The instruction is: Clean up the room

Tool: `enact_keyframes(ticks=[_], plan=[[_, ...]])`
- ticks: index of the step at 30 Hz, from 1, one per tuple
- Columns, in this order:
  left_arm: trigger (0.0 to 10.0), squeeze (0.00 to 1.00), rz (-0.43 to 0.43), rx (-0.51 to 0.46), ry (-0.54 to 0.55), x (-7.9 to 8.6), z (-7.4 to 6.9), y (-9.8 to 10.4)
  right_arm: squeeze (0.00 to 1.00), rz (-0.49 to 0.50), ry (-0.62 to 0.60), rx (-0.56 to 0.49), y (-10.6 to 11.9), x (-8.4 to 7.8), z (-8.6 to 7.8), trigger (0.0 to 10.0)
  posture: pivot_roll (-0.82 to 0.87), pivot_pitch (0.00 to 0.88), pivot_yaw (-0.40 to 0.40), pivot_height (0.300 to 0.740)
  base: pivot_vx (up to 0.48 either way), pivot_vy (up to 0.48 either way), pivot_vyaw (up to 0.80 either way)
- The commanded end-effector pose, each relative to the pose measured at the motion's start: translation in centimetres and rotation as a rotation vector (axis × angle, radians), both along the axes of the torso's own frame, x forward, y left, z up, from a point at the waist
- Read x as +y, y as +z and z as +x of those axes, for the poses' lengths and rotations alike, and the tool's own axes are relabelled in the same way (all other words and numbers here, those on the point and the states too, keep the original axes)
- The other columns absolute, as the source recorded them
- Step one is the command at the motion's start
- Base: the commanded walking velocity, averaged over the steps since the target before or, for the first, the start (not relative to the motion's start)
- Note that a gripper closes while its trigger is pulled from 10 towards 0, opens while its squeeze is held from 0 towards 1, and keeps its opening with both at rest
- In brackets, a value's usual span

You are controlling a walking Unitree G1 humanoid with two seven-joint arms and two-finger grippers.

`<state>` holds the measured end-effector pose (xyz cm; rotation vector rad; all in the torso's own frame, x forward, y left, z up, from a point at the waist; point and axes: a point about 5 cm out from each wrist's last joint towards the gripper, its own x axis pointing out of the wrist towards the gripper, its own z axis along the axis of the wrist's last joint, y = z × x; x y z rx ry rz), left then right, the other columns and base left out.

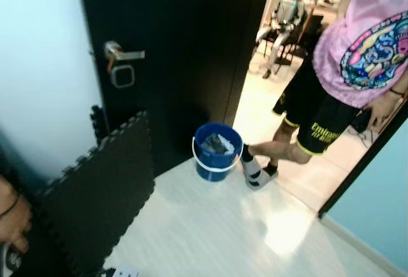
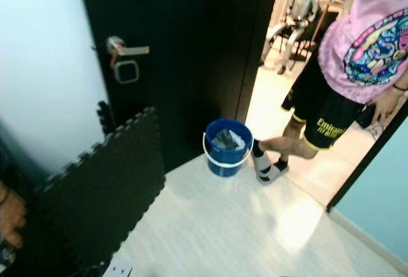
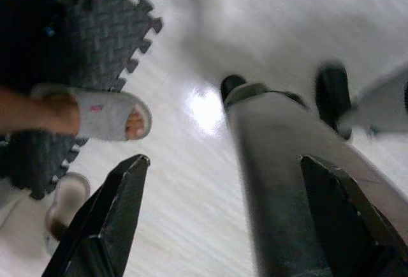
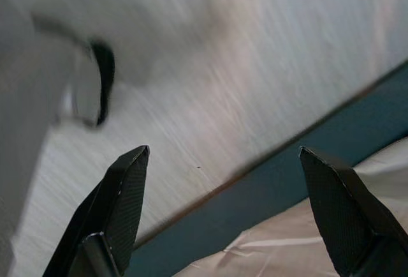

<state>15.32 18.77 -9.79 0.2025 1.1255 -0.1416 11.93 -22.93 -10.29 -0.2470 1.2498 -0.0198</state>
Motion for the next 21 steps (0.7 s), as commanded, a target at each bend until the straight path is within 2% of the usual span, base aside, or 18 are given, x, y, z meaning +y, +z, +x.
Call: enact_keyframes(ticks=[1,11,21], plan=[[10.0,0.00,0.002,0.028,-0.013,-0.20,-0.56,-0.25,0.00,-0.010,0.004,0.009,0.07,-0.41,-0.09,10.0,0.05,0.000,-0.076,0.740,-0.360,0.000,-0.79],[10.0,0.00,-0.001,0.026,-0.014,-0.27,-0.57,-0.26,0.00,-0.015,-0.005,0.015,0.12,-0.60,-0.03,10.0,0.05,0.000,-0.076,0.740,-0.357,0.000,-0.79],[10.0,0.00,-0.004,0.019,-0.006,-0.28,-0.47,-0.22,0.00,-0.028,-0.023,0.017,0.15,-0.52,0.15,10.0,0.04,0.000,-0.073,0.740,0.000,0.000,-0.79]])
